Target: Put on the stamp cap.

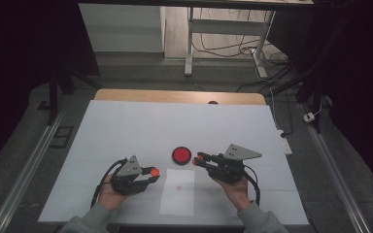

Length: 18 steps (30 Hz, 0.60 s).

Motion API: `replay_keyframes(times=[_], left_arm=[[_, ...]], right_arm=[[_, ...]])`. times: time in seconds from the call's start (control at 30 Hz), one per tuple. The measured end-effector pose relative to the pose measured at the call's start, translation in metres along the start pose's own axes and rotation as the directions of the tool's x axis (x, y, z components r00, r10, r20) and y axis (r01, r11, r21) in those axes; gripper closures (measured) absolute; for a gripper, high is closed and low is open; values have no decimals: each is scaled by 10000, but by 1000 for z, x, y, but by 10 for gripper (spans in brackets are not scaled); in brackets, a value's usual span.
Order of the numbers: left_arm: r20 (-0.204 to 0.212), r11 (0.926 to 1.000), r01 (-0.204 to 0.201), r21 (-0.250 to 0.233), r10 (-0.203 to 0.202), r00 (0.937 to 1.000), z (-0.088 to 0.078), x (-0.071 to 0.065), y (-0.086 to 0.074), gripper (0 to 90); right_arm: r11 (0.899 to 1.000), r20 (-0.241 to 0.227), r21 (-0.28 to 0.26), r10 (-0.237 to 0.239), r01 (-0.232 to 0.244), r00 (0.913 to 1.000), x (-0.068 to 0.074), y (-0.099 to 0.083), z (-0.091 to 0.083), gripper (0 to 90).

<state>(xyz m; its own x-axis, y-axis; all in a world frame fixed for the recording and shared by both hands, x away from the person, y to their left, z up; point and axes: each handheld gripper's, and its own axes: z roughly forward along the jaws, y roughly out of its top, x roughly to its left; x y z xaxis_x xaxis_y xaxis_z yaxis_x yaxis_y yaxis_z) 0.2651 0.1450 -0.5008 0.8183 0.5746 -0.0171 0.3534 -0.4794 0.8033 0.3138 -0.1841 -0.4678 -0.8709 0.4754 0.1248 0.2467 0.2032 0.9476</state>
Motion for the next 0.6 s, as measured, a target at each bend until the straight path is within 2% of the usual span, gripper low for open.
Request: replay_keyframes(times=[0.4, 0.6], left_arm=[[212, 9992, -403, 26, 402, 9990, 12, -5, 19, 646], [330, 9989, -451, 130, 447, 9985, 24, -5, 27, 646]], right_arm=[[10000, -79, 6, -30, 30, 10000, 0, 0, 0, 720], [10000, -74, -20, -36, 36, 10000, -1, 1, -1, 720]])
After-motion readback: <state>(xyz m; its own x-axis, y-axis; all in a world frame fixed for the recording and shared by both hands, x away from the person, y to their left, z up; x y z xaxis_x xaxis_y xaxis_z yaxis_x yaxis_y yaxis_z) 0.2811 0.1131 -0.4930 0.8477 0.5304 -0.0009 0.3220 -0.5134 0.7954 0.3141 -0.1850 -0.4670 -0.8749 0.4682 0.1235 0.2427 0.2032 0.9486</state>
